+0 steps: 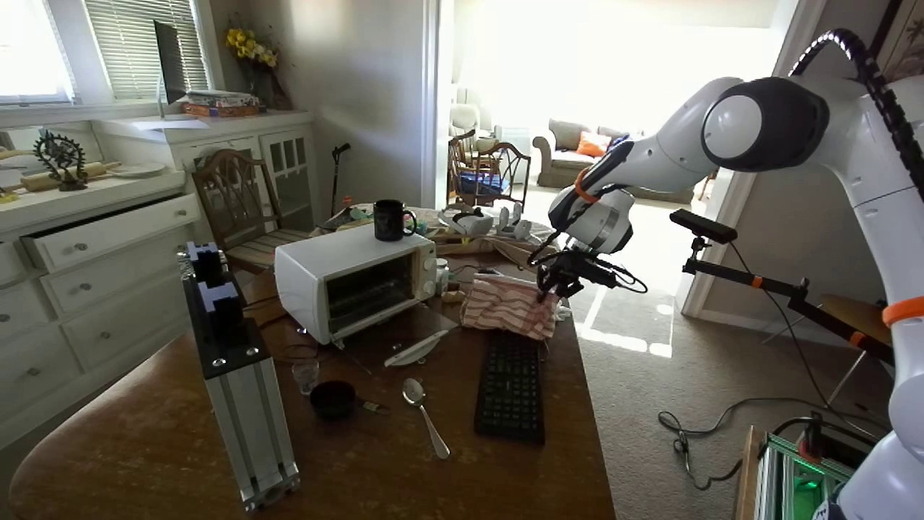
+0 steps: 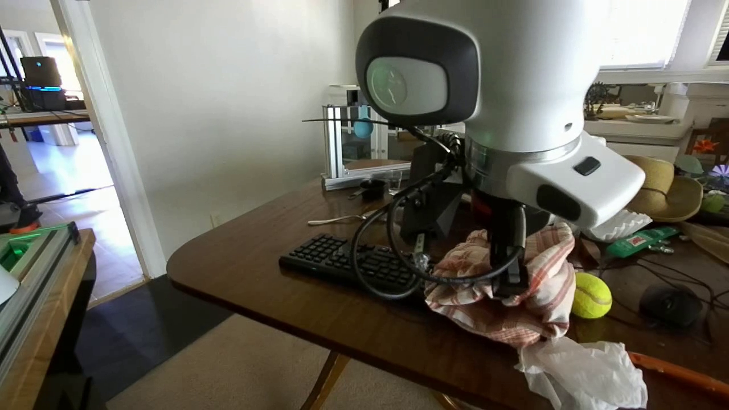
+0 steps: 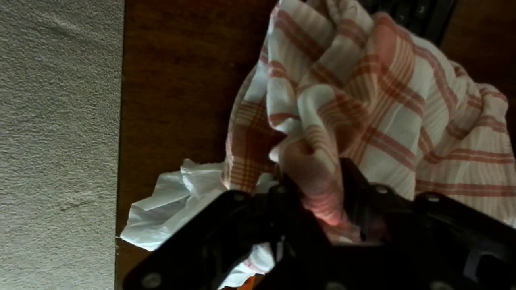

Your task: Close the oven

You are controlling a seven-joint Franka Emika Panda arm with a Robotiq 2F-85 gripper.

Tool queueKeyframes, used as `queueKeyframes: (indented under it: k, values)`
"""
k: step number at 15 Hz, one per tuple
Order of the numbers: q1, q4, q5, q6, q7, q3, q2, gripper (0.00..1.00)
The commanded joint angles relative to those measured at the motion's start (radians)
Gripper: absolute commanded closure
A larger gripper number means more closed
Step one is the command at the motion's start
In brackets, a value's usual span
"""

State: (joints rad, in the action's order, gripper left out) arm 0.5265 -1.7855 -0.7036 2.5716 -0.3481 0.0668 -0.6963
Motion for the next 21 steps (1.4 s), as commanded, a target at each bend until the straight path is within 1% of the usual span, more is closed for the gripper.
queueKeyframes:
  k: [1, 2, 4, 5, 6, 7, 8, 9, 10, 11, 13, 14, 15, 17, 19, 21]
  values:
    - [-0.074, -0.069, 0.004, 0.188, 0.09, 0.011, 0.072, 0.33]
    - [-0.097, -0.077, 0.031, 0.252, 0.097, 0.019, 0.097, 0.27]
    - [-0.16, -0.11, 0.117, 0.341, 0.159, 0.063, 0.148, 0.11]
    - [-0.188, -0.142, 0.181, 0.328, 0.189, 0.088, 0.184, 0.05]
    - [-0.214, -0.165, 0.242, 0.337, 0.219, 0.111, 0.205, 0.0]
    - [-0.235, -0.189, 0.304, 0.294, 0.265, 0.134, 0.233, 0.0]
    - [-0.239, -0.209, 0.341, 0.25, 0.283, 0.13, 0.263, 0.0]
    - [-0.254, -0.235, 0.378, 0.229, 0.308, 0.141, 0.285, 0.0]
    - [-0.263, -0.263, 0.395, 0.209, 0.332, 0.136, 0.311, 0.0]
    - [-0.257, -0.293, 0.394, 0.168, 0.33, 0.111, 0.348, 0.0]
    - [-0.227, -0.351, 0.335, 0.115, 0.273, 0.038, 0.415, 0.0]
    - [-0.22, -0.381, 0.295, 0.119, 0.238, 0.003, 0.445, 0.0]
    - [-0.22, -0.403, 0.269, 0.107, 0.212, -0.021, 0.473, 0.0]
    - [-0.226, -0.453, 0.179, 0.119, 0.145, -0.074, 0.531, 0.0]
    - [-0.236, -0.502, 0.045, 0.151, 0.04, -0.124, 0.587, 0.0]
    - [-0.195, -0.551, -0.124, 0.223, -0.109, -0.232, 0.641, 0.0]
